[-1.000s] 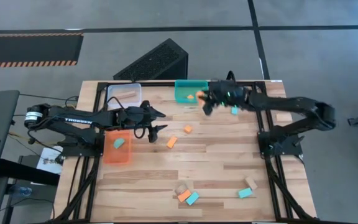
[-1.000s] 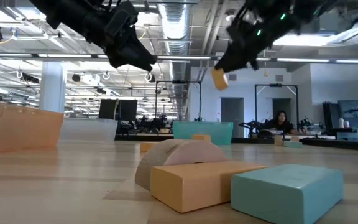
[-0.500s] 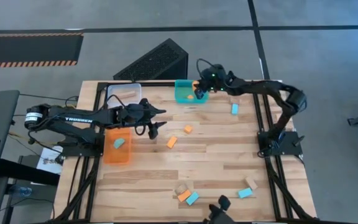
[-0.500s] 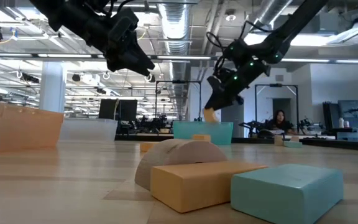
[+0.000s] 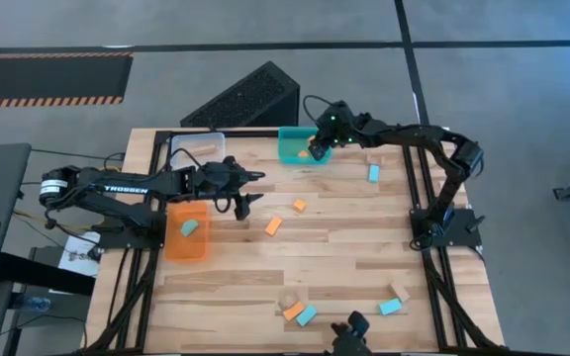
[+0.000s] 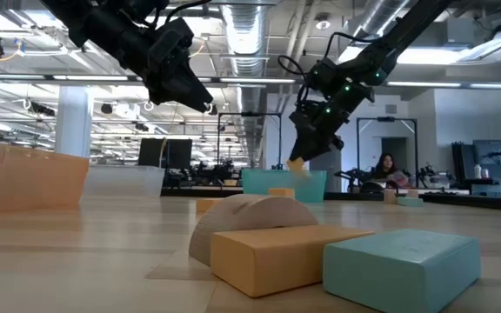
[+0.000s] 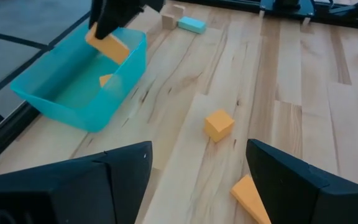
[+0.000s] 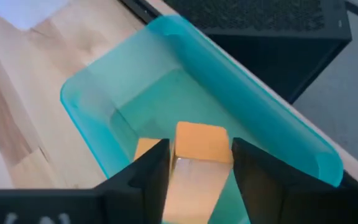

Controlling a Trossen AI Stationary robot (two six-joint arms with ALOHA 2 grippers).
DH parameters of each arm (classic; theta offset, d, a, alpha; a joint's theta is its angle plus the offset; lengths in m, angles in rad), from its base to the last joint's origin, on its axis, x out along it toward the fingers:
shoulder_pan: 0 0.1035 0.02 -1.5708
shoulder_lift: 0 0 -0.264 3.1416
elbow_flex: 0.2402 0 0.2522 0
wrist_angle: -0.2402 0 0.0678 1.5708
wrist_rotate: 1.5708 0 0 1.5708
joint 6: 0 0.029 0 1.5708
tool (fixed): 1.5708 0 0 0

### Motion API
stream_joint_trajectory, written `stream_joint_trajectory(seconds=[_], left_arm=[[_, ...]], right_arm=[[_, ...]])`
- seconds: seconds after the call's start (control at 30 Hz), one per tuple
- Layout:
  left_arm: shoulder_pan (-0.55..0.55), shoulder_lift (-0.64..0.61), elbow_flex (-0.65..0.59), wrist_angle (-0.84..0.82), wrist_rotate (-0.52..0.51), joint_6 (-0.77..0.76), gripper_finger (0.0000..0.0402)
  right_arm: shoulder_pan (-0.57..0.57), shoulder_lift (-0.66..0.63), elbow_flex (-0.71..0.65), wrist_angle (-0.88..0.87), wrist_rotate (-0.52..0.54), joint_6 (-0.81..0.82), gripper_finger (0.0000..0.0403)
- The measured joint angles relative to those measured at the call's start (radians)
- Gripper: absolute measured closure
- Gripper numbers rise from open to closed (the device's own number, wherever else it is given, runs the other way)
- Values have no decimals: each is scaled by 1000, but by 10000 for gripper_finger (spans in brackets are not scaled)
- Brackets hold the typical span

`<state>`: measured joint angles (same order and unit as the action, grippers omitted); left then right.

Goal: Sort & place blocks by color
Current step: Put the yellow block into the green bin

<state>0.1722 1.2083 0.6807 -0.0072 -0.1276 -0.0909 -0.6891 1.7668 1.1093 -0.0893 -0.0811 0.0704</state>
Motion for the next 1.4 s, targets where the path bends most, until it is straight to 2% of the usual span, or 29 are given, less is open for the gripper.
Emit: stream_joint_trajectory(seconds=[0.23,0.47,0.63,0.77,0.9,1.07,1.4], left_arm=[[0,0,0,-9,0,8,154],[0,0,0,-12,0,7,154],[0,0,0,-21,0,0,154],[0,6,0,-53,1,-14,154],[-5,6,0,-75,1,-26,154],[-17,14,0,-105,52,-31,154],[-97,163,13,-77,96,-294,154]], right_arm=[[-8,-2,0,-13,4,8,163],[4,-93,-1,-66,4,-1,161],[43,-202,-1,-186,4,-1,164],[122,-270,-10,-286,3,0,164],[228,-326,-76,-297,3,14,164],[367,-378,-169,-271,3,72,163],[603,-437,-282,-278,85,202,163]])
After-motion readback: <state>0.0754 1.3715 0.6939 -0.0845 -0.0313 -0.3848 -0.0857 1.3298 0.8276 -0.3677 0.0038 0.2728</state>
